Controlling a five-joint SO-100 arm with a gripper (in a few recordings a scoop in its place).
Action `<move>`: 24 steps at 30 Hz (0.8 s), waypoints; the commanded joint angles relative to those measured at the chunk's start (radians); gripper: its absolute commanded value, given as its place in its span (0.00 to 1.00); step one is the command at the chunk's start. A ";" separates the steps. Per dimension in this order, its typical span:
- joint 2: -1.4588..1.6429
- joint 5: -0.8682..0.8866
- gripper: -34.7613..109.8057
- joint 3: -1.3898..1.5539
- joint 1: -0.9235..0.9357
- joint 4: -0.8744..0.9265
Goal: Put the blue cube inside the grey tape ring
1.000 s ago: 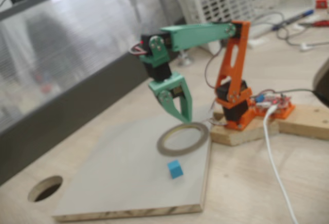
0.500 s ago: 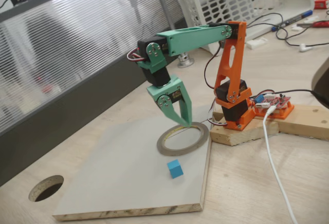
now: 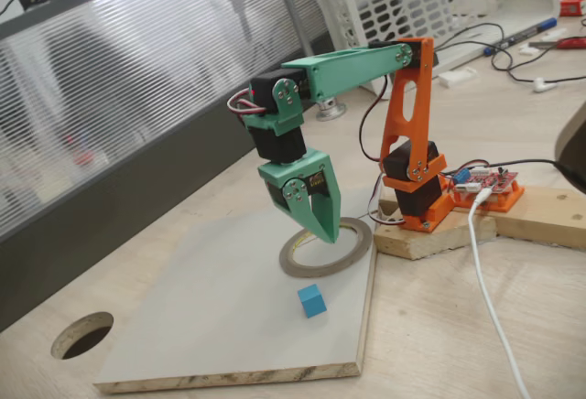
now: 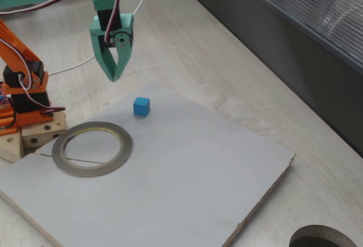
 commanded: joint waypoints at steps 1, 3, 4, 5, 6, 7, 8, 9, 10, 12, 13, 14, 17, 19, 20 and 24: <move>0.009 0.002 0.26 -0.008 -0.020 -0.005; 0.009 0.002 0.26 -0.006 -0.020 -0.002; 0.009 0.003 0.26 -0.006 -0.020 -0.003; 0.009 0.008 0.26 -0.006 -0.020 -0.009; 0.009 0.008 0.26 -0.006 -0.020 -0.009; 0.009 0.008 0.26 -0.006 -0.020 -0.003; 0.009 0.009 0.26 -0.006 -0.020 -0.002; 0.009 0.009 0.26 -0.006 -0.020 -0.002; 0.009 0.009 0.26 -0.006 -0.020 -0.002; 0.009 0.012 0.27 -0.006 -0.020 0.000; 0.009 0.012 0.28 -0.006 -0.018 0.000; 0.009 0.012 0.30 -0.006 -0.018 0.000; 0.009 0.014 0.45 -0.006 -0.018 0.003; 0.009 0.014 0.58 -0.006 -0.020 0.020; 0.009 0.014 0.65 -0.009 -0.020 0.043; 0.006 0.014 0.87 -0.017 -0.020 0.141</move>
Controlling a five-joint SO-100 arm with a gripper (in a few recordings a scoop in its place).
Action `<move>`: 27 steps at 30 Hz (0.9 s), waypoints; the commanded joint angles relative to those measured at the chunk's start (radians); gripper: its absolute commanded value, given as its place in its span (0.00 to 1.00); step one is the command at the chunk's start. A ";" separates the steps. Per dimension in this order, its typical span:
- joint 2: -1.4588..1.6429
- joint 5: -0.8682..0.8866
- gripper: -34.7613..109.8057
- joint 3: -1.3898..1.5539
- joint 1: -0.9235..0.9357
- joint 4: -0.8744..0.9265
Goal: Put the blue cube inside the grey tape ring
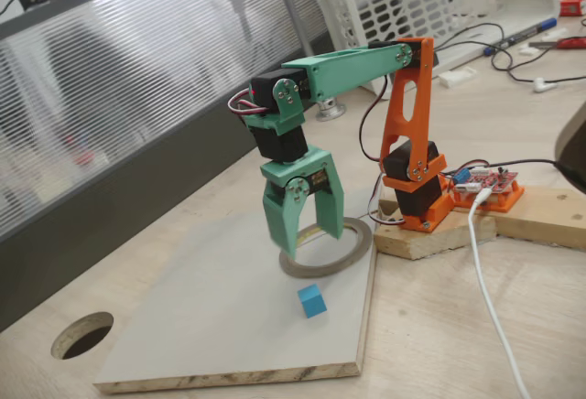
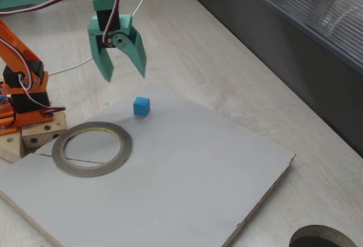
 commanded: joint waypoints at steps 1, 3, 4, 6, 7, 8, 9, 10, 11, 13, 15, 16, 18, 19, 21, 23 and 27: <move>0.006 0.009 0.91 -0.017 -0.020 0.058; 0.006 0.008 0.96 -0.017 -0.020 0.058; 0.006 0.008 0.96 -0.017 -0.020 0.058; 0.008 0.008 0.94 -0.017 -0.021 0.058; 0.008 0.008 0.93 -0.017 -0.026 0.058; 0.008 0.006 0.93 -0.011 -0.031 0.058; 0.008 0.005 0.92 -0.006 -0.031 0.058; 0.008 0.002 0.92 -0.006 -0.032 0.058; 0.009 0.000 0.92 -0.006 -0.034 0.069; 0.008 0.005 0.92 -0.005 -0.032 0.060; 0.006 0.005 0.92 -0.003 -0.029 0.058; 0.008 0.003 0.92 -0.003 -0.032 0.064; 0.008 0.002 0.92 -0.003 -0.025 0.069; 0.008 0.002 0.92 -0.003 -0.031 0.071; 0.008 0.000 0.92 0.012 -0.032 0.060; 0.008 -0.002 0.92 0.026 -0.032 0.060; 0.008 0.003 0.92 0.032 -0.025 0.069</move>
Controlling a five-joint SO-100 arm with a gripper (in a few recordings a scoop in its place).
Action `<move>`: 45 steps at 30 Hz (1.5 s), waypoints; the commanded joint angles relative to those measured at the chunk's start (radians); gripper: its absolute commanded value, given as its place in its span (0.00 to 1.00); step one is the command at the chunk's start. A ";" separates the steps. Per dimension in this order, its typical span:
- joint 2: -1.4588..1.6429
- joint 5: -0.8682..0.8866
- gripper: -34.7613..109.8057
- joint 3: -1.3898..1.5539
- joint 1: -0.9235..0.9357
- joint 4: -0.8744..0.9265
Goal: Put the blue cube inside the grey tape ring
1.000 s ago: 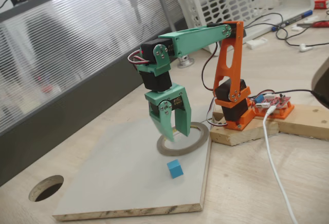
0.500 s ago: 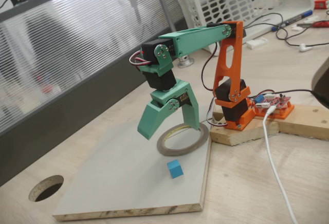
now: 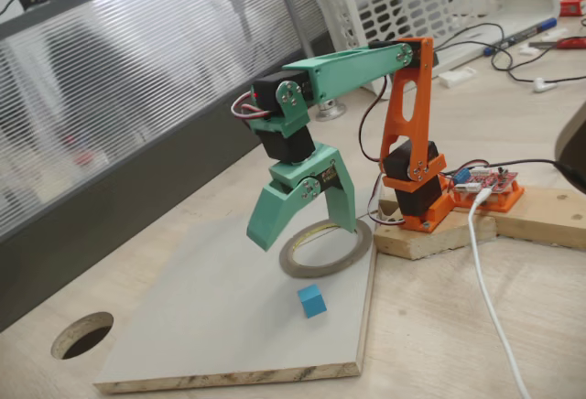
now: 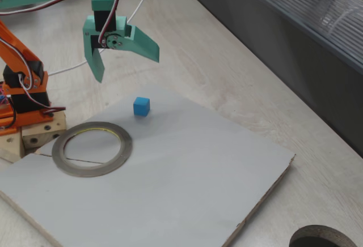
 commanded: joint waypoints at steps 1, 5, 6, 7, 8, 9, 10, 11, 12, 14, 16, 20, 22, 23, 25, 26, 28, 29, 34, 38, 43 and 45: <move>0.008 0.009 0.92 0.008 -0.012 0.014; 0.009 0.011 0.92 0.009 -0.020 0.015; 0.009 0.011 0.92 0.009 -0.018 0.015; 0.009 0.011 0.92 0.009 -0.012 0.015; 0.009 0.011 0.92 0.009 -0.015 0.015; 0.009 0.011 0.92 0.009 -0.018 0.015; 0.009 0.011 0.92 0.009 -0.020 0.012; 0.008 0.011 0.92 0.009 -0.021 0.006; 0.008 0.011 0.92 0.009 -0.021 0.005; 0.008 0.011 0.92 0.009 -0.023 0.003; 0.006 0.011 0.92 0.009 -0.023 0.003; -0.038 0.006 0.92 0.003 -0.023 0.002; -0.129 0.006 0.92 -0.008 -0.023 -0.002; -0.179 0.006 0.92 -0.008 -0.021 -0.009; -0.252 0.009 0.92 -0.009 -0.011 -0.043; -0.265 0.008 0.92 -0.009 -0.011 -0.066; -0.278 0.006 0.92 -0.009 -0.011 -0.112; -0.282 0.005 0.92 -0.009 -0.014 -0.129; -0.296 0.003 0.92 -0.009 -0.015 -0.153; -0.334 0.003 0.92 -0.008 -0.021 -0.155; -0.483 0.009 0.92 -0.021 -0.012 -0.155; -0.495 0.009 0.92 -0.057 -0.011 -0.153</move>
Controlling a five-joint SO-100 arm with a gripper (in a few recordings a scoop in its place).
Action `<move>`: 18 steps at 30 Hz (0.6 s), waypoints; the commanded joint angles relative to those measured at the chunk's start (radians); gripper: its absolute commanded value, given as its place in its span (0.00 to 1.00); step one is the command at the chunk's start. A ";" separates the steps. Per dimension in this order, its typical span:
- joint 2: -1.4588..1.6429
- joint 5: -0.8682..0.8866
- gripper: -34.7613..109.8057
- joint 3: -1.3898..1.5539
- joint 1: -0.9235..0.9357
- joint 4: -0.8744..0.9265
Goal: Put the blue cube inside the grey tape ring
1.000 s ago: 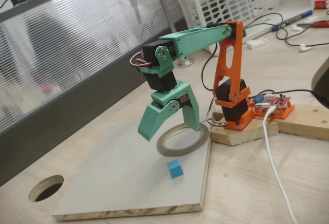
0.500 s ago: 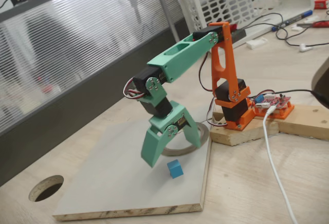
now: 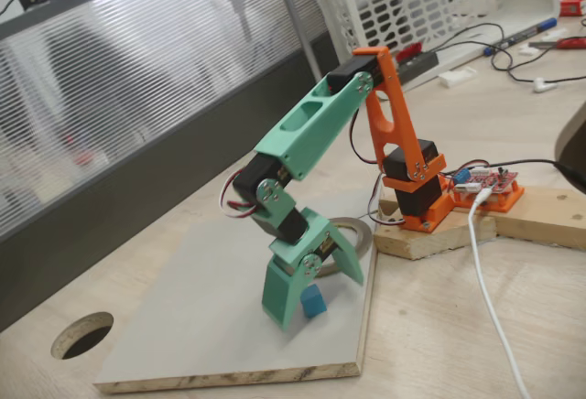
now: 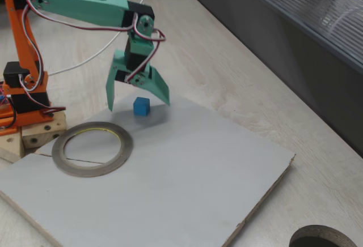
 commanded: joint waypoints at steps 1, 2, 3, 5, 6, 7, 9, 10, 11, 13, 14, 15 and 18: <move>-0.015 0.014 0.92 -0.054 -0.011 0.000; -0.017 0.014 0.92 -0.072 -0.011 0.000; -0.017 0.014 0.92 -0.086 -0.011 0.000; -0.018 0.014 0.92 -0.098 -0.011 0.000; -0.018 0.011 0.92 -0.098 -0.011 0.000; -0.020 0.011 0.92 -0.098 -0.011 0.000; -0.020 0.011 0.92 -0.098 -0.009 0.000; -0.021 0.011 0.91 -0.098 -0.009 0.000; -0.032 0.011 0.90 -0.098 -0.009 0.000; -0.052 0.011 0.85 -0.101 -0.009 0.000; -0.052 0.009 0.83 -0.101 -0.009 0.000; -0.051 0.009 0.80 -0.104 -0.009 -0.003; -0.046 0.005 0.73 -0.123 -0.009 -0.035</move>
